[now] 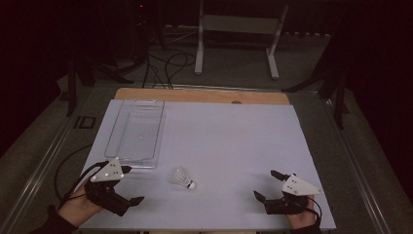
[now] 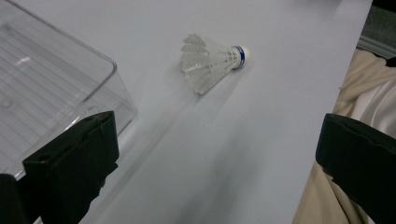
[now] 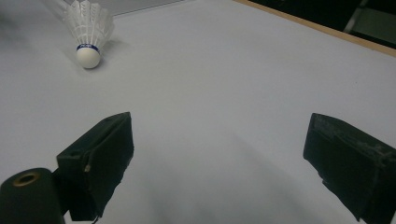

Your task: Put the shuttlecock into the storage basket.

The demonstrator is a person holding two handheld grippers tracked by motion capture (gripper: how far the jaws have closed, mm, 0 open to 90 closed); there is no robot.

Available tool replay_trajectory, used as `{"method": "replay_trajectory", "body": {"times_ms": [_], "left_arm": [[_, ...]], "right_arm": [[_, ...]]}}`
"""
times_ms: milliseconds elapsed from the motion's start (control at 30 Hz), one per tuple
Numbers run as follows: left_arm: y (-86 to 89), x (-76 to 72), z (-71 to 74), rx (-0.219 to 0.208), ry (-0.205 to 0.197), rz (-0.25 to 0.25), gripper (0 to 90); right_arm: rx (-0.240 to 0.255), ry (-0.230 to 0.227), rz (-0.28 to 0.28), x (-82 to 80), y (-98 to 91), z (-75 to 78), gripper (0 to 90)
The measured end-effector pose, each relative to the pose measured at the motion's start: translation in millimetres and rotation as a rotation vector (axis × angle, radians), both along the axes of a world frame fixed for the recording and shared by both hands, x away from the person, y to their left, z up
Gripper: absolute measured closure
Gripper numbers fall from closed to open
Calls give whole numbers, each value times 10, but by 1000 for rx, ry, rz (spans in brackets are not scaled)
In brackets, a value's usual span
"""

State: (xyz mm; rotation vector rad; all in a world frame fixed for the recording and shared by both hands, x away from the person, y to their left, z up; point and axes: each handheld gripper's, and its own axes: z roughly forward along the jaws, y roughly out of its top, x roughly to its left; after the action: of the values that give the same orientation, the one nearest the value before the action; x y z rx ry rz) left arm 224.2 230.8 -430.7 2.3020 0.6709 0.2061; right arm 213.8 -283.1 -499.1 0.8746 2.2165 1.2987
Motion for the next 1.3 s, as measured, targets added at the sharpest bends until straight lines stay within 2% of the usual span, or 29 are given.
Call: {"method": "replay_trajectory", "body": {"times_ms": [100, 233, 300, 333, 433, 667, 733, 800, 933, 1067, 1300], "left_arm": [[-43, 8, 7, 29, 23, -7, 1], [-59, 24, 9, 47, 40, -10, 1], [-77, 34, 9, 79, 51, -21, 1], [-77, 34, 9, 79, 51, -21, 1], [-116, 28, 16, 128, 33, -30, 1], [-183, 43, 15, 163, 76, -62, 1], [-188, 48, 17, 165, 82, -65, 1], [-212, 44, 21, 184, 69, -84, 1], [-237, 46, 27, 190, 81, -104, 1], [-284, 58, 25, 233, 108, -123, 1], [-373, 87, 39, 264, 143, -155, 2]], "right_arm": [[1, 1, -1, 0, 1, -1, 84], [1, 2, 1, 0, 3, -2, 84], [2, 5, 3, 1, 3, -3, 84], [2, 5, 3, 1, 3, -3, 84], [1, 10, 6, 4, 5, -8, 84], [1, 10, 5, 2, 5, -5, 84], [1, 10, 6, 1, 6, -5, 84], [2, 11, 6, 1, 12, -8, 84], [2, 12, 6, 1, 9, -6, 84], [1, 12, 7, 0, 10, -5, 84], [1, 13, 7, 2, 13, -9, 84]]}}
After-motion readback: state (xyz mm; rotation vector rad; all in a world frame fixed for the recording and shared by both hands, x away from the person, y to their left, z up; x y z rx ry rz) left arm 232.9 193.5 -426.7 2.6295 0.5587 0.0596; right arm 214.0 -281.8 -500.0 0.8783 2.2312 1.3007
